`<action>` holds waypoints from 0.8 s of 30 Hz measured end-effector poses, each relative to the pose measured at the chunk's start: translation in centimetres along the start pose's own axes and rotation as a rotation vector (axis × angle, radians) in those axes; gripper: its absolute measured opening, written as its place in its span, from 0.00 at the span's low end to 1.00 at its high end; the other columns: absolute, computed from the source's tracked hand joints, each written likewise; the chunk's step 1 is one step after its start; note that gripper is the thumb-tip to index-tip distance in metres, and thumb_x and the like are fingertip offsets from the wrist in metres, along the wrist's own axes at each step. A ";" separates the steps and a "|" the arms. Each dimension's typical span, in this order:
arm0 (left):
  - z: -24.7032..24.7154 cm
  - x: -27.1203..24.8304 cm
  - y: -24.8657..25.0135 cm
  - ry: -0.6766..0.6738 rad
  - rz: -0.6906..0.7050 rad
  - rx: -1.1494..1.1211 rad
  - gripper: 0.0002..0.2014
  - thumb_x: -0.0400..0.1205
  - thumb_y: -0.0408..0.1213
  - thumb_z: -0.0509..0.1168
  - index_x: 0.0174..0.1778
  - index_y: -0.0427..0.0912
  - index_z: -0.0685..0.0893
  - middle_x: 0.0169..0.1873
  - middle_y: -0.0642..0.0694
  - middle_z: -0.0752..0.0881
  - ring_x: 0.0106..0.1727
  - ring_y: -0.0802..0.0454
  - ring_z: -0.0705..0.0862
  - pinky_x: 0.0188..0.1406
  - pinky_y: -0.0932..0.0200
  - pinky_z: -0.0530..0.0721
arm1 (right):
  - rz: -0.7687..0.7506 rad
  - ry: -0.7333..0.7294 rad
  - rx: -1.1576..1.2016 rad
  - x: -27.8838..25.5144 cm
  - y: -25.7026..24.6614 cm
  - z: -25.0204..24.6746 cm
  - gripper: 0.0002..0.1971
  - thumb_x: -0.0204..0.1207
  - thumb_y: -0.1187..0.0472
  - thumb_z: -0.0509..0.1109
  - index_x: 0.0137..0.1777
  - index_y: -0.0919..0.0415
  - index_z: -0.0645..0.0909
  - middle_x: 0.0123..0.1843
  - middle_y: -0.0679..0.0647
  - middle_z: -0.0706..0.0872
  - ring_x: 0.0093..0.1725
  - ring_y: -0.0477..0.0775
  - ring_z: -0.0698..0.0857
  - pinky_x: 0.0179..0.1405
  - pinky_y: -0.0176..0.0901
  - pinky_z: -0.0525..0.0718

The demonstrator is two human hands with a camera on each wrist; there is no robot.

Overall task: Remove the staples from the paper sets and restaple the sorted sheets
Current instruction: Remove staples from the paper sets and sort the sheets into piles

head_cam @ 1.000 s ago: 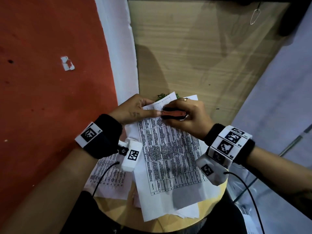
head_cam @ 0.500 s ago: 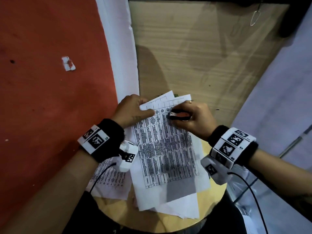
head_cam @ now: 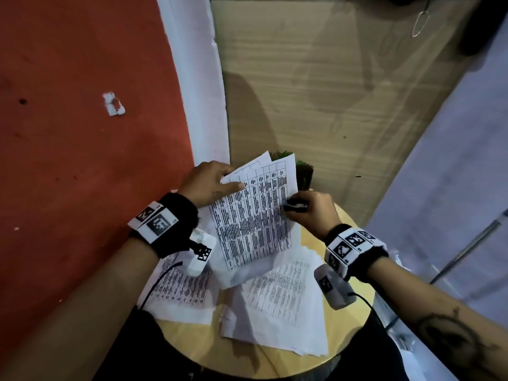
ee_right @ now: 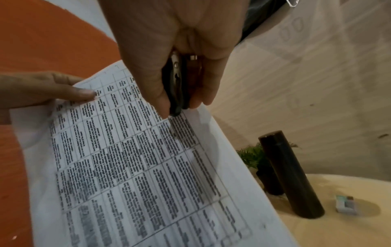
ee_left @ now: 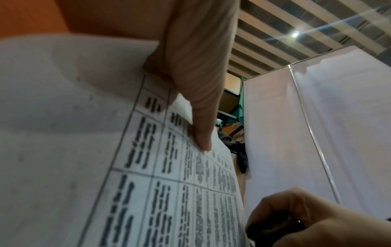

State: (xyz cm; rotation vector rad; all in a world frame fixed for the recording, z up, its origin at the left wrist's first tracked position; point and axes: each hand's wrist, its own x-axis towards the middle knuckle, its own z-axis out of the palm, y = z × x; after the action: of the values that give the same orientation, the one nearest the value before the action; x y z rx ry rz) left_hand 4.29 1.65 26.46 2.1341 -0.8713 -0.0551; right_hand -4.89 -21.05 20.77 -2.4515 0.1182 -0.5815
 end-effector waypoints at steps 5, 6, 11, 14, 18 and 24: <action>-0.6 0.5 -1.2 -0.090 0.005 -0.023 0.22 0.63 0.65 0.68 0.43 0.52 0.88 0.45 0.45 0.91 0.48 0.43 0.89 0.53 0.39 0.84 | 0.126 -0.200 0.370 0.6 -0.4 -0.3 0.24 0.57 0.70 0.84 0.55 0.66 0.85 0.63 0.49 0.72 0.56 0.50 0.81 0.49 0.22 0.77; -0.8 0.7 -1.4 -0.113 0.004 -0.031 0.24 0.65 0.64 0.69 0.44 0.49 0.89 0.45 0.45 0.91 0.49 0.45 0.89 0.54 0.40 0.84 | 0.155 -0.263 0.469 0.9 -0.6 -0.5 0.24 0.56 0.72 0.83 0.55 0.66 0.85 0.67 0.48 0.70 0.57 0.51 0.83 0.53 0.29 0.80; -1.3 1.3 -0.9 -0.229 0.076 -0.019 0.11 0.70 0.52 0.70 0.39 0.50 0.86 0.34 0.61 0.88 0.40 0.66 0.84 0.44 0.57 0.80 | 0.174 -0.475 0.636 1.5 -1.1 -0.9 0.23 0.56 0.78 0.80 0.52 0.62 0.86 0.50 0.49 0.89 0.52 0.53 0.87 0.61 0.48 0.83; -1.6 1.4 -1.2 -0.212 0.102 -0.049 0.27 0.67 0.56 0.70 0.53 0.38 0.87 0.50 0.44 0.90 0.53 0.48 0.88 0.55 0.53 0.83 | 0.205 -0.473 0.679 1.6 -1.2 -1.0 0.23 0.52 0.73 0.82 0.49 0.58 0.87 0.47 0.57 0.91 0.51 0.55 0.87 0.61 0.53 0.82; -3.5 0.8 -3.1 -0.093 0.045 -0.164 0.18 0.64 0.36 0.79 0.45 0.34 0.84 0.34 0.57 0.90 0.36 0.66 0.85 0.39 0.69 0.82 | 0.216 -0.374 0.731 1.8 -0.9 -2.7 0.20 0.49 0.71 0.80 0.40 0.51 0.89 0.39 0.49 0.92 0.41 0.48 0.88 0.47 0.42 0.85; -2.0 -1.6 -5.8 0.192 -0.213 -0.812 0.17 0.69 0.47 0.76 0.47 0.49 0.78 0.25 0.60 0.87 0.26 0.68 0.83 0.29 0.71 0.77 | 0.280 -0.235 0.989 2.4 -0.7 -5.4 0.40 0.21 0.51 0.88 0.42 0.55 0.86 0.34 0.45 0.90 0.31 0.39 0.87 0.25 0.28 0.81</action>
State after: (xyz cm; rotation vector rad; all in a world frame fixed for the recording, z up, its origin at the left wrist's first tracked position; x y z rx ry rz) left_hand 6.99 6.52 23.31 1.4232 -0.3970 -0.2616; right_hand -5.10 -23.90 25.95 -1.4832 0.0536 -0.1452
